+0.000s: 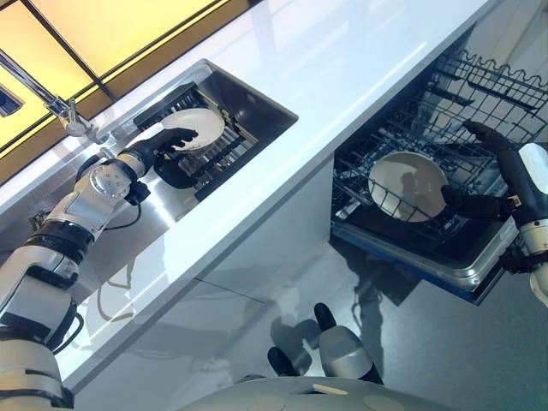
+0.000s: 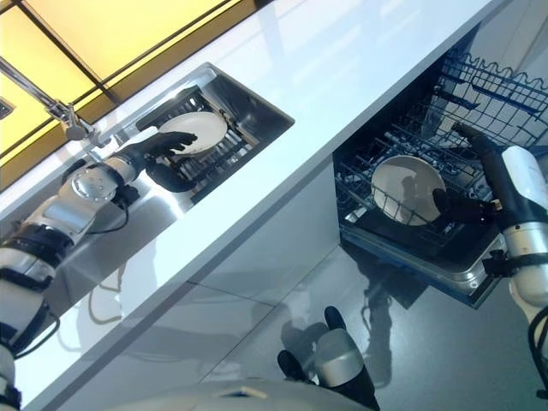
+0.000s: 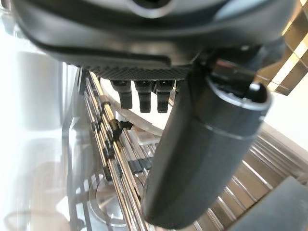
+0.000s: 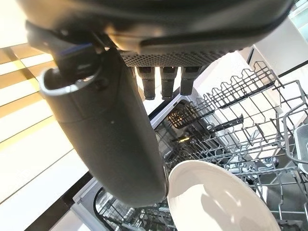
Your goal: Pick up plates and place into dishwasher.
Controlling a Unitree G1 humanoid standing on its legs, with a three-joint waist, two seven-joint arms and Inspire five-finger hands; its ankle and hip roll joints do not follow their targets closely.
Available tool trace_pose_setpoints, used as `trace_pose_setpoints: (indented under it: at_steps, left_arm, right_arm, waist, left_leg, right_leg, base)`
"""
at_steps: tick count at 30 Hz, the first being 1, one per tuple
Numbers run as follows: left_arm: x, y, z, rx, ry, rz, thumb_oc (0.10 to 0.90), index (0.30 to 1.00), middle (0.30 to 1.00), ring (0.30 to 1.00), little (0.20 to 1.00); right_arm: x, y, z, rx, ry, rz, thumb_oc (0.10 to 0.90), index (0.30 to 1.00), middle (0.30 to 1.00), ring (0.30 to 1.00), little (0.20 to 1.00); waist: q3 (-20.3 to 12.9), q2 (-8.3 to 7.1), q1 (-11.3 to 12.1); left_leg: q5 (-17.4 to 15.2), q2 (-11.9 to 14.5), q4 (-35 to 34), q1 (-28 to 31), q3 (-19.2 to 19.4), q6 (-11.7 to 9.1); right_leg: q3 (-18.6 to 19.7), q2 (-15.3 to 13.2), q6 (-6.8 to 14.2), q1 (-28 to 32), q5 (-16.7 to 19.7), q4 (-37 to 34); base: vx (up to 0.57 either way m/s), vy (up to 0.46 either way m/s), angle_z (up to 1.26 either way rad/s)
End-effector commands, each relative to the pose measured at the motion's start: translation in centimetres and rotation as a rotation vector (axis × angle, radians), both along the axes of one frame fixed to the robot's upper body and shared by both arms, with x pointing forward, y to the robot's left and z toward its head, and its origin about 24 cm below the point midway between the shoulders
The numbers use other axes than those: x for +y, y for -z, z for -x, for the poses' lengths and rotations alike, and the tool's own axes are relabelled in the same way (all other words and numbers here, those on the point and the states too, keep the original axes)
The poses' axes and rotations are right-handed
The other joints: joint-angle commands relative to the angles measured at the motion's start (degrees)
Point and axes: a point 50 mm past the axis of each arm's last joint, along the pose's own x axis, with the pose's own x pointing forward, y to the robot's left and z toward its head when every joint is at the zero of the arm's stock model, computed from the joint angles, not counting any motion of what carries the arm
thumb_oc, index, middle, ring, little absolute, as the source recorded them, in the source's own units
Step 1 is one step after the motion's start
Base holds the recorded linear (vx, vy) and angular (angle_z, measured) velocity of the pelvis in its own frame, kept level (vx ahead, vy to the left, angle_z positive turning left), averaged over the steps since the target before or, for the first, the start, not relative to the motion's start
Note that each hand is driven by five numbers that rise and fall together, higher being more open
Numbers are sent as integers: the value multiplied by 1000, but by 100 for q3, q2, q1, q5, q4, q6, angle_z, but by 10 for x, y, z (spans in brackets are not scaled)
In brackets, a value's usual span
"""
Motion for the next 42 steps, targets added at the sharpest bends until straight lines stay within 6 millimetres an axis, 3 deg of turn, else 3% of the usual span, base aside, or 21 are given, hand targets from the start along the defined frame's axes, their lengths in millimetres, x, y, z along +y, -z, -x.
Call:
trace_pose_setpoints:
  at_steps: [1, 10, 13, 23, 35, 42]
  left_arm:
    - [19, -56, -5, -278, -91, 40, 800, 900, 900, 900, 900]
    - [18, -61, -7, -397, -117, 52, 800, 900, 900, 900, 900]
    - [17, -74, -8, -459, -136, 56, 800, 900, 900, 900, 900]
    - [14, -92, -11, -487, -149, 16, 800, 900, 900, 900, 900]
    - [16, -75, -15, -438, -183, 21, 800, 900, 900, 900, 900]
    - [18, -62, -18, -414, -235, 43, 800, 900, 900, 900, 900]
  right_arm:
    - [17, -55, -10, -208, -127, 71, 800, 900, 900, 900, 900]
    - [17, -53, -11, -195, -138, 73, 800, 900, 900, 900, 900]
    - [16, -53, -9, -191, -138, 71, 800, 900, 900, 900, 900]
    - [13, -54, -8, -183, -135, 77, 800, 900, 900, 900, 900]
    - [16, -53, -11, -160, -159, 87, 800, 900, 900, 900, 900]
    - [19, -57, -17, -153, -174, 108, 800, 900, 900, 900, 900]
  waist:
    - [-519, -214, -2]
    - [-484, -235, -88]
    - [-465, -236, -129]
    - [-435, -150, -174]
    - [-399, -140, -214]
    - [-257, -212, -268]
  left_leg:
    - [-217, -74, 156, -21, -172, 31]
    - [-224, -77, 162, -22, -112, 27]
    - [-229, -56, 174, -16, -51, 5]
    - [-237, -61, 198, 3, -35, -8]
    - [-251, -63, 249, -15, -34, -15]
    - [-269, -50, 323, -93, 32, -21]
  right_leg:
    - [-27, 88, 510, 46, -625, 451]
    - [11, 76, 510, 26, -637, 474]
    - [16, 75, 523, 14, -642, 488]
    - [5, 69, 515, 29, -665, 504]
    - [8, 64, 498, 21, -701, 545]
    - [3, 39, 500, -68, -728, 610]
  base:
    - [0, 0, 0]
    - [0, -2, 0]
    - [0, 0, 0]
    - [1, -1, -2]
    - [0, 0, 0]
    - [0, 0, 0]
